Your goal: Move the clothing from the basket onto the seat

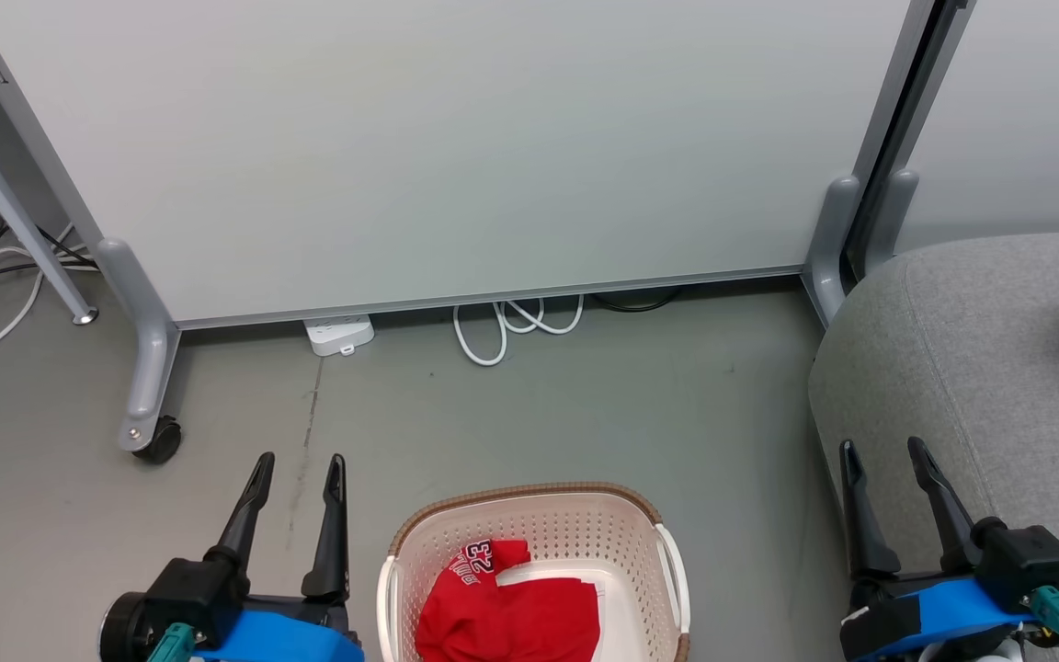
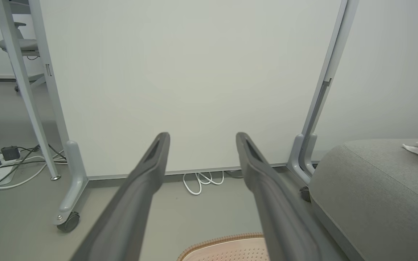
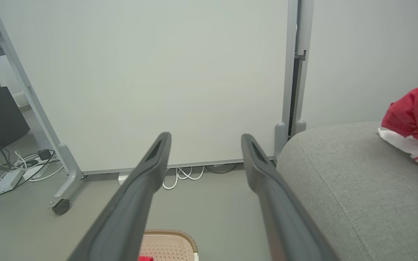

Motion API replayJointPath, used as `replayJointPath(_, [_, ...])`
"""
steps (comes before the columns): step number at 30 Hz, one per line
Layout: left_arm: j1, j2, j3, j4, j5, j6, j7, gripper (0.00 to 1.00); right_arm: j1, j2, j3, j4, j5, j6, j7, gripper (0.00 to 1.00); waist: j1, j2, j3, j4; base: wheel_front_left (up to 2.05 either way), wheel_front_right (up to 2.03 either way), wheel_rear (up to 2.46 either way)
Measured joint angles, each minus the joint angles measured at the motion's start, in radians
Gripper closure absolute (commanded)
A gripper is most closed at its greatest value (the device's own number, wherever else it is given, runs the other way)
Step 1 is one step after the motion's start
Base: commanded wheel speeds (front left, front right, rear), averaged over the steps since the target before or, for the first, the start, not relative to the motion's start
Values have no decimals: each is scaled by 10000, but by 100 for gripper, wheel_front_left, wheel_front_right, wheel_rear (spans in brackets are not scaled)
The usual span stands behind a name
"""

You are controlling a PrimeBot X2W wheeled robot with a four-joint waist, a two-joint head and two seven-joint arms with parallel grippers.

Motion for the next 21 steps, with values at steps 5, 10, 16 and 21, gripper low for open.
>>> replayJointPath(5, [-249, 2, -150, 117, 165, -178, 0, 0, -21, 15, 17, 4, 2, 0, 0, 0, 0, 0, 68, -39, 0, 0, 0])
replayJointPath(10, [-902, 0, -466, 543, 416, -418, -2, 0, -278, 2, 46, -59, 6, 0, -2, 0, 0, 0, 321, -136, 0, 0, 0])
replayJointPath(16, [-2036, 46, -1045, 1524, 798, -698, -2, 0, -853, -65, 115, -217, 65, 0, -2, 0, 0, 0, 892, -333, 0, 0, 0])
replayJointPath(21, [-3087, 293, -1687, 2429, 991, -788, -2, 0, -1615, -167, 330, -345, 84, 0, 0, 0, 1, 0, 1635, -585, 0, 0, 0])
